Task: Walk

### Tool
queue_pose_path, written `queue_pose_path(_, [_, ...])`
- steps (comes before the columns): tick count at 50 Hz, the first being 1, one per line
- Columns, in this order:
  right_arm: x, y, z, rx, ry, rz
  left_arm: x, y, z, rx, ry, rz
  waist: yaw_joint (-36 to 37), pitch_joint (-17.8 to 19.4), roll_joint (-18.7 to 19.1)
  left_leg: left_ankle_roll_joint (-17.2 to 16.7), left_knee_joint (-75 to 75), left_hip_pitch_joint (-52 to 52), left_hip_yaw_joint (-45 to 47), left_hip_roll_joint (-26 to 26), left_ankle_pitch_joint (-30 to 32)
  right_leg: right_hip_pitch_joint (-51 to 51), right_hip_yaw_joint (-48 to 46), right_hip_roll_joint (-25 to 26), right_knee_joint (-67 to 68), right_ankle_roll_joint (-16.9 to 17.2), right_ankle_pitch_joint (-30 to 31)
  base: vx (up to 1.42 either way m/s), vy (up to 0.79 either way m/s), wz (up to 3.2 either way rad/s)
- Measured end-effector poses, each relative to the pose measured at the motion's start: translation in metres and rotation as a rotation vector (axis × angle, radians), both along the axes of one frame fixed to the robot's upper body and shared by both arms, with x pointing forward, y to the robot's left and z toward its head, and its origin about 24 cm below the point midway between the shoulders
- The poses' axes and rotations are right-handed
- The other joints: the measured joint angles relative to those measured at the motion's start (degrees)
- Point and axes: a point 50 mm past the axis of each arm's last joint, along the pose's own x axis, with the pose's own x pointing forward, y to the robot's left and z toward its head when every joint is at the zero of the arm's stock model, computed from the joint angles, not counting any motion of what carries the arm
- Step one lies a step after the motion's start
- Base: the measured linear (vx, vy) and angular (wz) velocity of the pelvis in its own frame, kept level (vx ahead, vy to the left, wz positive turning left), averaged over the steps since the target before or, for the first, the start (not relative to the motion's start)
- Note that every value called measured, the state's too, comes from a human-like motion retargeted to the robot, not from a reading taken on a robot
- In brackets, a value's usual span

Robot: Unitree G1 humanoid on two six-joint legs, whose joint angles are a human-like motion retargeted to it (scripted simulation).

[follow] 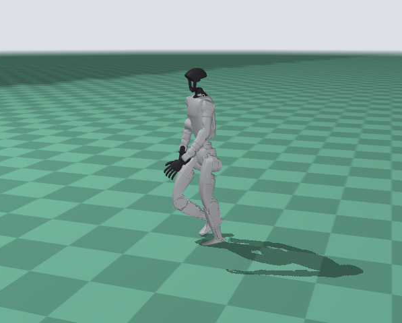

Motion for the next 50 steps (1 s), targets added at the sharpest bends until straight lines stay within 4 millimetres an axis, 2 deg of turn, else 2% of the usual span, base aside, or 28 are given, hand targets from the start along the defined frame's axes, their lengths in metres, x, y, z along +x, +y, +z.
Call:
queue_pose_path(2, [-0.023, -0.009, -0.005, -0.017, 0.060, -0.053, 0.018, -0.004, 0.019, -0.015, -0.091, -0.011, -1.44, 0.40, 1.17, -0.53, -0.45, 3.41, -1.03, 0.57, -1.28, -3.26, -0.57, 0.99, -7.78, -0.78, -2.64, 0.00, 0.00, 0.00])
queue_pose_path(3, [-0.030, -0.016, -0.005, -0.028, 0.071, -0.084, 0.028, -0.007, 0.030, -0.023, -0.138, -0.019, -1.65, 0.55, 3.22, -0.89, -2.50, 5.72, -1.65, 2.21, -1.45, -4.26, -1.57, 3.33, -13.82, -1.03, -2.91, 0.00, 0.00, 0.00])
queue_pose_path(5, [-0.039, -0.024, -0.005, -0.042, 0.084, -0.138, 0.041, -0.011, 0.048, -0.034, -0.210, -0.040, -2.06, 0.37, 6.13, -1.55, -4.11, 8.64, -2.21, 4.89, -2.36, -5.43, -2.04, 7.94, -27.51, -0.44, -2.66, 0.02, 0.00, -0.10])
queue_pose_path(7, [-0.042, -0.027, -0.004, -0.050, 0.081, -0.166, 0.046, -0.014, 0.056, -0.033, -0.246, -0.065, -1.92, -0.45, 8.49, -2.33, -2.16, 9.19, -1.79, 7.63, -4.34, -5.42, -1.73, 12.31, -40.79, 0.56, -1.23, 0.00, 0.00, 0.00])
queue_pose_path(10, [-0.040, -0.025, -0.004, -0.044, 0.061, -0.174, 0.042, -0.017, 0.052, -0.033, -0.243, -0.088, -1.68, -1.04, 9.09, -3.30, 5.53, 9.83, -1.47, 9.09, -7.36, -5.44, -0.72, 14.64, -44.23, 0.86, -0.33, -0.03, -0.06, -0.15])
queue_pose_path(12, [-0.027, -0.019, -0.003, -0.027, 0.015, -0.170, 0.028, -0.019, 0.035, -0.036, -0.174, -0.094, -1.45, -1.28, 10.47, -4.49, 15.68, 8.64, -1.24, 11.87, -8.68, -3.77, -1.46, 16.85, -42.39, -0.23, 1.72, 0.00, -0.07, -0.15])
queue_pose_path(15, [0.004, -0.006, 0.003, 0.010, -0.095, -0.160, -0.012, -0.017, -0.007, -0.031, 0.009, -0.091, -1.11, -1.16, 13.53, -7.32, 38.44, 3.17, -0.11, 19.12, -5.28, -0.97, -3.58, 21.12, -37.90, -3.15, 2.25, -0.04, -0.08, -0.10])
queue_pose_path(17, [0.037, 0.003, 0.015, 0.036, -0.205, -0.128, -0.047, -0.014, -0.036, -0.006, 0.168, -0.092, -0.22, -1.75, 16.69, -8.64, 55.54, -4.98, -0.41, 26.45, 0.55, 0.88, -5.80, 25.13, -38.17, -5.92, 1.40, -0.07, -0.09, -0.18])
queue_pose_path(19, [0.075, 0.011, 0.032, 0.051, -0.334, -0.081, -0.081, -0.007, -0.059, 0.029, 0.319, -0.092, 1.77, -2.67, 18.27, -7.73, 66.71, -13.08, -0.84, 31.66, 3.10, 3.15, -6.30, 27.82, -40.01, -7.76, 0.46, -0.05, -0.08, -0.41])
queue_pose_path(22, [0.131, 0.022, 0.070, 0.070, -0.544, -0.012, -0.126, 0.012, -0.080, 0.086, 0.494, -0.069, 5.28, -3.02, 16.66, -4.64, 72.79, -23.04, -0.29, 34.03, 0.33, 8.44, -4.36, 28.35, -43.37, -8.32, -1.32, -0.02, -0.05, -0.43])
queue_pose_path(25, [0.176, 0.032, 0.113, 0.094, -0.744, 0.031, -0.163, 0.033, -0.089, 0.113, 0.607, -0.008, 8.51, -2.90, 13.98, -3.32, 67.16, -30.53, 1.35, 32.72, -3.43, 14.39, -2.09, 27.26, -46.73, -7.47, -2.96, 0.00, -0.01, -0.43])
queue_pose_path(27, [0.198, 0.036, 0.141, 0.115, -0.858, 0.041, -0.183, 0.045, -0.091, 0.114, 0.655, 0.047, 10.09, -2.81, 12.07, -3.58, 57.23, -33.58, 3.10, 30.30, -4.58, 18.36, -1.17, 25.65, -48.88, -6.67, -4.15, 0.02, 0.02, -0.34])
queue_pose_path(30, [0.219, 0.039, 0.175, 0.140, -0.994, 0.044, -0.203, 0.058, -0.092, 0.105, 0.695, 0.136, 11.14, -3.11, 8.83, -4.81, 35.88, -35.39, 5.44, 23.92, -4.08, 23.19, -1.09, 21.63, -51.51, -5.30, -6.09, 0.01, 0.01, -0.08])
queue_pose_path(32, [0.225, 0.040, 0.186, 0.151, -1.037, 0.039, -0.211, 0.062, -0.092, 0.103, 0.711, 0.178, 10.80, -3.65, 6.57, -4.95, 23.79, -34.61, 6.08, 19.03, -2.80, 24.08, -1.29, 18.59, -49.30, -4.45, -8.47, -0.01, 0.02, -0.09])
queue_pose_path(35, [0.218, 0.040, 0.177, 0.158, -1.020, 0.022, -0.215, 0.063, -0.093, 0.105, 0.726, 0.201, 9.93, -4.23, 4.82, -3.56, 24.32, -34.39, 6.05, 15.92, -2.09, 24.43, -0.58, 16.45, -40.60, -3.38, -11.62, -0.01, 0.02, -0.15])
queue_pose_path(37, [0.203, 0.039, 0.152, 0.152, -0.928, -0.001, -0.204, 0.059, -0.093, 0.106, 0.703, 0.198, 8.88, -4.54, 2.31, -1.69, 26.58, -32.87, 6.87, 12.84, -1.47, 23.45, -0.03, 13.39, -31.71, -1.03, -10.07, 0.00, 0.03, 0.05])
queue_pose_path(38, [0.191, 0.038, 0.134, 0.148, -0.857, -0.012, -0.195, 0.056, -0.093, 0.104, 0.678, 0.192, 8.24, -4.61, 0.97, -0.73, 27.24, -31.77, 7.31, 11.06, -1.71, 22.32, -0.02, 11.42, -26.12, 0.71, -7.26, -0.01, 0.06, 0.18])
queue_pose_path(40, [0.162, 0.037, 0.096, 0.138, -0.680, -0.026, -0.163, 0.050, -0.087, 0.100, 0.593, 0.169, 6.83, -4.78, -3.09, 1.13, 22.25, -27.54, 8.28, 5.14, -0.75, 16.65, 0.73, 5.11, -12.48, 4.28, 0.51, -0.03, 0.07, 0.25])
queue_pose_path(42, [0.125, 0.034, 0.061, 0.105, -0.481, -0.022, -0.122, 0.038, -0.075, 0.082, 0.467, 0.127, 5.11, -4.59, -3.92, 1.79, 17.30, -22.30, 7.23, 2.04, -0.90, 10.57, 0.92, 1.54, -2.81, 4.33, 4.93, -0.01, 0.07, 0.17])
queue_pose_path(44, [0.086, 0.024, 0.033, 0.063, -0.300, -0.022, -0.077, 0.025, -0.056, 0.055, 0.322, 0.080, 3.36, -4.06, -3.12, 1.63, 11.24, -15.60, 5.35, 0.42, -0.79, 4.82, 0.81, -0.26, 1.93, 2.55, 4.11, 0.01, 0.07, 0.09])
queue_pose_path(46, [0.047, 0.012, 0.013, 0.027, -0.150, -0.040, -0.038, 0.013, -0.032, 0.020, 0.179, 0.038, 1.31, -3.50, -1.97, 1.11, 7.41, -9.54, 3.58, -0.31, -1.26, -0.31, 0.32, -1.26, 1.69, 0.51, 0.90, 0.01, 0.05, 0.18])
queue_pose_path(48, [0.014, -0.002, 0.003, -0.008, -0.042, -0.078, -0.002, 0.001, -0.002, -0.018, 0.036, 0.002, 0.01, -2.78, 0.64, 0.43, 1.69, -2.59, 1.58, 0.56, -0.93, -4.35, -0.93, 0.34, -4.55, -0.99, -1.42, 0.00, 0.00, 0.00])
queue_pose_path(50, [-0.013, -0.014, -0.003, -0.034, 0.030, -0.134, 0.026, -0.009, 0.027, -0.050, -0.095, -0.034, -1.08, -2.16, 3.25, -0.20, -2.43, 3.15, -0.03, 2.14, -1.13, -6.92, -2.08, 3.27, -15.03, -1.16, -2.31, 0.00, 0.00, 0.00])
